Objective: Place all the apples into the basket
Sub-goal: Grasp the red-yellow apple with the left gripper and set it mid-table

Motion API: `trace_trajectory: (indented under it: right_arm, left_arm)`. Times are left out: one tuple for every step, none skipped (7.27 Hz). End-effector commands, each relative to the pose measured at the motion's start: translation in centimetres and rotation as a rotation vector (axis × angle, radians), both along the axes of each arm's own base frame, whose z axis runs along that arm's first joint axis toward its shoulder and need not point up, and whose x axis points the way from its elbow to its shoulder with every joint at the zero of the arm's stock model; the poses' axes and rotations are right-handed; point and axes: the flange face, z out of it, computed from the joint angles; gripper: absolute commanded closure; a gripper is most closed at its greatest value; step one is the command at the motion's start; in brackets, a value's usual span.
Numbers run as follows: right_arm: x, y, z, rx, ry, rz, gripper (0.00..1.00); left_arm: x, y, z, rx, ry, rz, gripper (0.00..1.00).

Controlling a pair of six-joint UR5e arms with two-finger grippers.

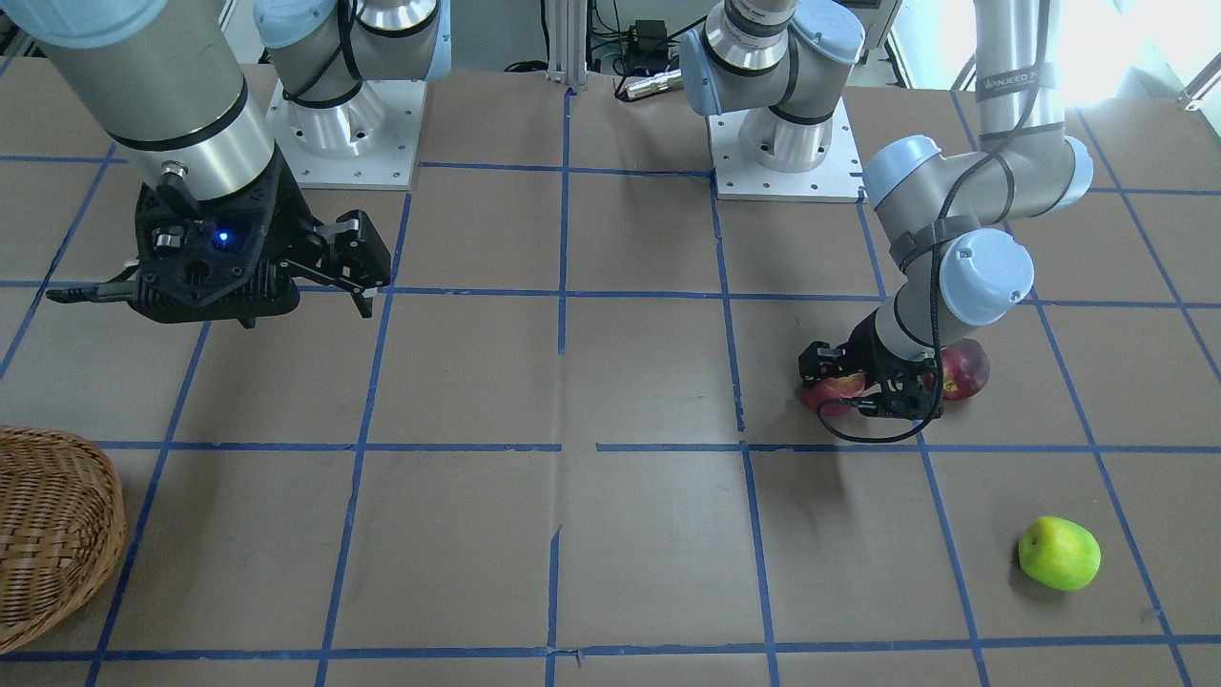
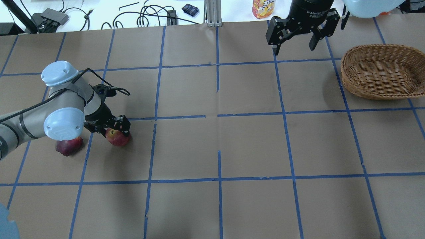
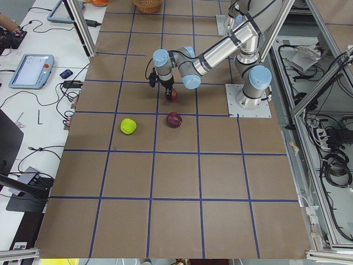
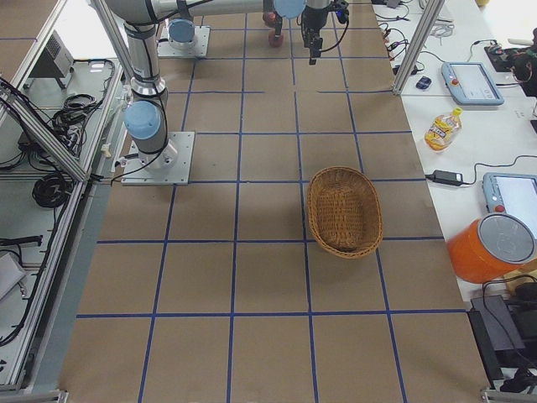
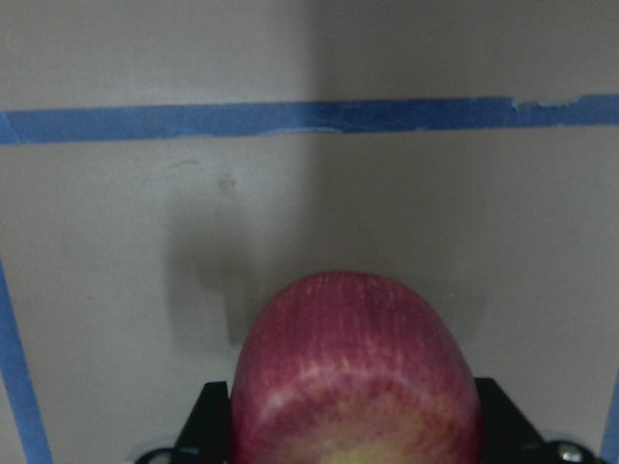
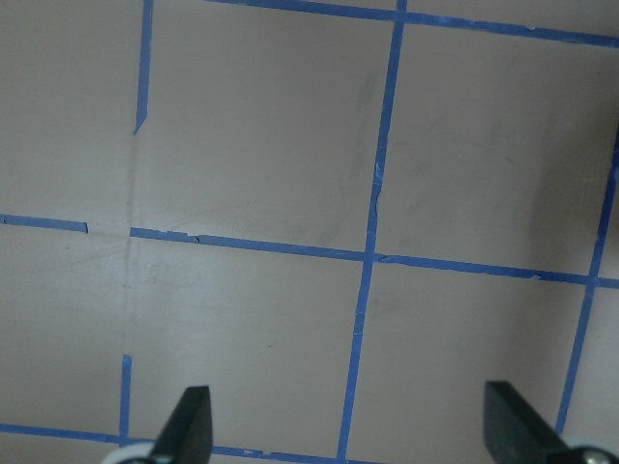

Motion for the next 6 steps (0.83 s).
trace_trajectory:
  right_arm:
    - [0.2,0.0,0.1,-0.003,-0.002,0.005,0.00]
    - [0.4,0.1,0.3,-0.006,-0.001,0.008,0.00]
    - [0.4,0.1,0.4,-0.007,-0.001,0.006,0.00]
    - [0.4,0.0,0.2,-0.006,0.001,0.008,0.00]
    - [0.4,0.1,0.3,-0.006,-0.001,0.008,0.00]
    - [0.4,0.1,0.1,-0.003,0.000,0.008,0.00]
  left_arm:
    - [-9.6,-1.3,4.4,-0.076,0.023,0.032,1.00]
    - [-16.7,-1.7,5.9,-0.105,0.024,0.119,1.00]
    - [-24.8,-1.4,6.6,-0.099,0.077,0.147,1.00]
    - [-29.9,-1.2,6.0,-0.080,0.092,0.184,1.00]
    - [-33.3,-0.9,4.1,-0.094,0.115,0.153,1.00]
    - [-36.0,0.1,2.2,-0.082,0.134,0.163,1.00]
